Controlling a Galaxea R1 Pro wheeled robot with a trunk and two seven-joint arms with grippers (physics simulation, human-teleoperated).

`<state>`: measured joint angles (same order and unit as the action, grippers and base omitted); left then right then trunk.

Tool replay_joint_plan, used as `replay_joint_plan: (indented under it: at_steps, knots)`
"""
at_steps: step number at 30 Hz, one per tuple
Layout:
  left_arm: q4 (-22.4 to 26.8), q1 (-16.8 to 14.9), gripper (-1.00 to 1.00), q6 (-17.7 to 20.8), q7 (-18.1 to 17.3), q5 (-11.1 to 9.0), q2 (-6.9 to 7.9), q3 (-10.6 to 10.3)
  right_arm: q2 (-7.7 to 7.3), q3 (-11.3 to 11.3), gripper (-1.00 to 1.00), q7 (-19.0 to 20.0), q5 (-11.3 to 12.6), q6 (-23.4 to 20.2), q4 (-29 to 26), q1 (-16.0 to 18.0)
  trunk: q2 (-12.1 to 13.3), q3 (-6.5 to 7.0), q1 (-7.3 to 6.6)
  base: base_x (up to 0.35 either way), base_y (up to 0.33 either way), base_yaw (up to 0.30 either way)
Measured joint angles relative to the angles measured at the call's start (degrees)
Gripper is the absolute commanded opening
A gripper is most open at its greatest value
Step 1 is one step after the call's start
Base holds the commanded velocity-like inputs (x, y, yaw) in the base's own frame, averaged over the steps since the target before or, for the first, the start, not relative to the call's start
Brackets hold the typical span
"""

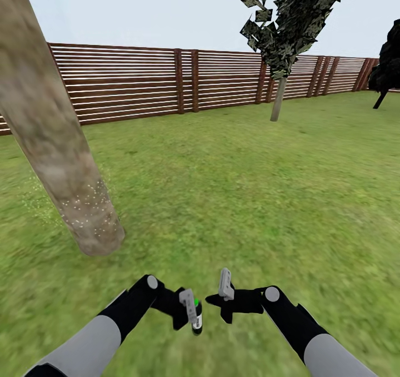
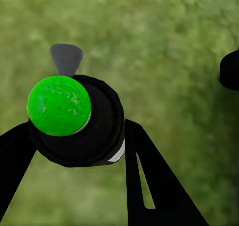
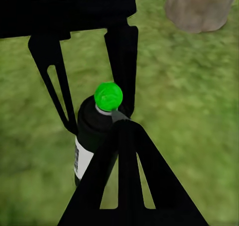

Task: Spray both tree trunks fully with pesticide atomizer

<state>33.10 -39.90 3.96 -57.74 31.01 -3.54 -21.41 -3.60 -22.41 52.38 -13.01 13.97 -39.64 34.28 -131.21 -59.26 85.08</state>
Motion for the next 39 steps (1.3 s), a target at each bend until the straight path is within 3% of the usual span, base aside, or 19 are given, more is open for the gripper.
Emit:
replay_joint_plan:
  at_steps: [30,39]
  knots:
    - [0.6,0.5,-1.0,-0.1,0.0,-0.1,-1.54,0.0,0.0,0.0,-1.0,0.0,-0.8,0.0,0.0,0.0,0.0,0.0,0.0,0.0,0.0,0.0]
    - [0.2,0.5,-1.0,-0.1,0.0,0.3,-1.01,0.0,-0.05,0.0,-1.0,0.0,-0.8,0.0,0.0,0.0,0.0,0.0,0.0,0.0,0.0,0.0]
